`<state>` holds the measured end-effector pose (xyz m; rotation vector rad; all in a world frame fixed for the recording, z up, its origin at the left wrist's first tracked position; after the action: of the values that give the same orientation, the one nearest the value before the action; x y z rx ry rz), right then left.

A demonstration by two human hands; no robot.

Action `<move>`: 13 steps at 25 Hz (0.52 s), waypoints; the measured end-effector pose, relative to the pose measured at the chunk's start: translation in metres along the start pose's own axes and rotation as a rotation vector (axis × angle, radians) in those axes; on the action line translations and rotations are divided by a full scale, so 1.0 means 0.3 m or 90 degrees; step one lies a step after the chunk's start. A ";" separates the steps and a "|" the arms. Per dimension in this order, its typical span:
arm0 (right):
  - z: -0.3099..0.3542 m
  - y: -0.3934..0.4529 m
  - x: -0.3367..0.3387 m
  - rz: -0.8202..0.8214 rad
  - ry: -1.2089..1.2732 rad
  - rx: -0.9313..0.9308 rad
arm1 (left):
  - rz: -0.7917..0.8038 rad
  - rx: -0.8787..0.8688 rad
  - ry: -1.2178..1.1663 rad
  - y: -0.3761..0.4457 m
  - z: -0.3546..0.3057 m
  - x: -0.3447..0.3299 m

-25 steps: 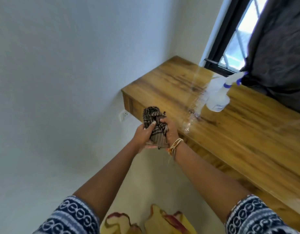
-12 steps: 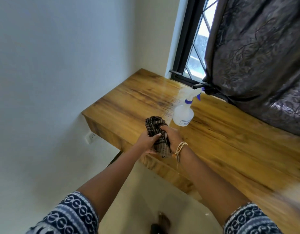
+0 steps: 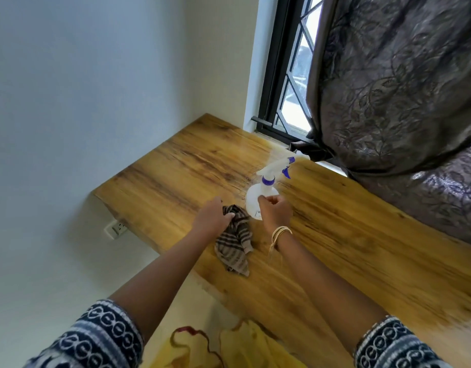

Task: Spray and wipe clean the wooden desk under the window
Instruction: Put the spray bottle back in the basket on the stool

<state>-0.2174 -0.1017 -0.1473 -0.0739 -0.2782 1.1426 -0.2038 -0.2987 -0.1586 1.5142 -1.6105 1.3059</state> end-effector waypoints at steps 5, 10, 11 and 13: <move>0.095 0.095 -0.007 -0.019 -0.030 0.128 | -0.042 -0.129 -0.013 0.090 -0.214 0.040; 0.136 0.123 -0.021 0.028 -0.061 0.189 | -0.059 -0.165 0.031 0.117 -0.285 0.041; 0.155 0.121 -0.012 0.024 -0.061 0.204 | -0.054 -0.171 0.040 0.119 -0.288 0.046; 0.191 0.108 0.020 0.012 -0.072 0.224 | -0.040 -0.188 0.039 0.114 -0.295 0.053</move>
<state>-0.2584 -0.0875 -0.0976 0.3004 -0.1736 1.2018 -0.2585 -0.2287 -0.1213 1.3211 -1.6211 1.0184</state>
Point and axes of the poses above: each hand's wrist, its own y-axis towards the middle knuckle, its own x-axis out of the back of the hand, z = x × y, the point moved 9 cm from there along y, towards the middle knuckle, and after that the axes turned 12 degrees about y, right-handed, at the moved point
